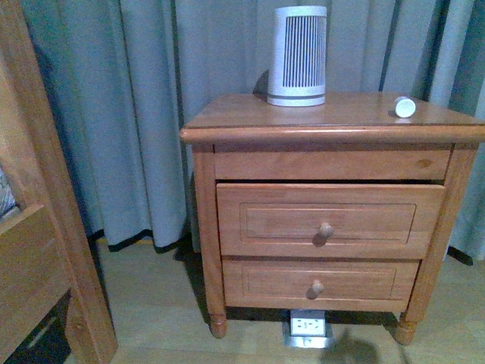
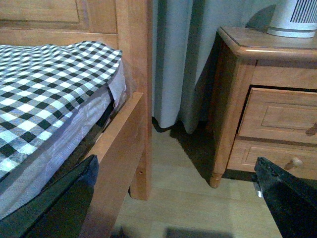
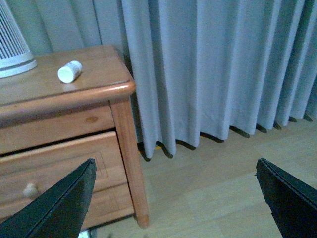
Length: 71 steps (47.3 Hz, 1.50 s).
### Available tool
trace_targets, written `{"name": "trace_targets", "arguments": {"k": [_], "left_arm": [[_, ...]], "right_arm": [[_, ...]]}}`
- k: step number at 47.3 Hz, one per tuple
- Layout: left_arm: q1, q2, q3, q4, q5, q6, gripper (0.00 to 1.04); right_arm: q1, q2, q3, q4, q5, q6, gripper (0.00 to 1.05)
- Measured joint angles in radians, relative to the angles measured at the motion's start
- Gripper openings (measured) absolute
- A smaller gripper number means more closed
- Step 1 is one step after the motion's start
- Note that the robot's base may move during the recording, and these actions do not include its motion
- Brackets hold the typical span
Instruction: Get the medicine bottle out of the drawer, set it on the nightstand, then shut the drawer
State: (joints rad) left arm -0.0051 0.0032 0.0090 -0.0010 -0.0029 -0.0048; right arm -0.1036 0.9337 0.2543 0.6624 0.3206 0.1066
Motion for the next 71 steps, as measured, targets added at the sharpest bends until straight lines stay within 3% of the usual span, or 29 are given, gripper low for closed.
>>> {"name": "trace_targets", "arguments": {"k": [7, 12, 13, 15, 20, 38, 44, 50, 66, 71], "left_arm": [[0.000, 0.000, 0.000, 0.000, 0.000, 0.000, 0.98], [0.000, 0.000, 0.000, 0.000, 0.000, 0.000, 0.98], [0.000, 0.000, 0.000, 0.000, 0.000, 0.000, 0.98], [0.000, 0.000, 0.000, 0.000, 0.000, 0.000, 0.98], [0.000, 0.000, 0.000, 0.000, 0.000, 0.000, 0.98], [0.000, 0.000, 0.000, 0.000, 0.000, 0.000, 0.98], [0.000, 0.000, 0.000, 0.000, 0.000, 0.000, 0.98], [0.000, 0.000, 0.000, 0.000, 0.000, 0.000, 0.98], [0.000, 0.000, 0.000, 0.000, 0.001, 0.000, 0.98], [0.000, 0.000, 0.000, 0.000, 0.000, 0.000, 0.98]], "right_arm": [[0.076, -0.490, -0.170, -0.328, 0.020, -0.019, 0.98], [0.080, -0.550, -0.175, -0.341, 0.026, -0.021, 0.98], [0.073, -0.555, -0.175, -0.349, -0.013, -0.025, 0.96], [0.022, -0.578, -0.179, -0.394, -0.223, -0.057, 0.87], [0.087, -0.620, -0.183, -0.423, -0.325, -0.082, 0.68], [0.100, -0.727, -0.237, -0.464, -0.321, -0.101, 0.03], [0.100, -0.758, -0.240, -0.486, -0.321, -0.103, 0.03], [0.100, -0.903, -0.240, -0.650, -0.322, -0.104, 0.03], [0.100, -0.926, -0.240, -0.660, -0.322, -0.104, 0.04], [0.100, -0.927, -0.240, -0.660, -0.322, -0.104, 0.22]]}}
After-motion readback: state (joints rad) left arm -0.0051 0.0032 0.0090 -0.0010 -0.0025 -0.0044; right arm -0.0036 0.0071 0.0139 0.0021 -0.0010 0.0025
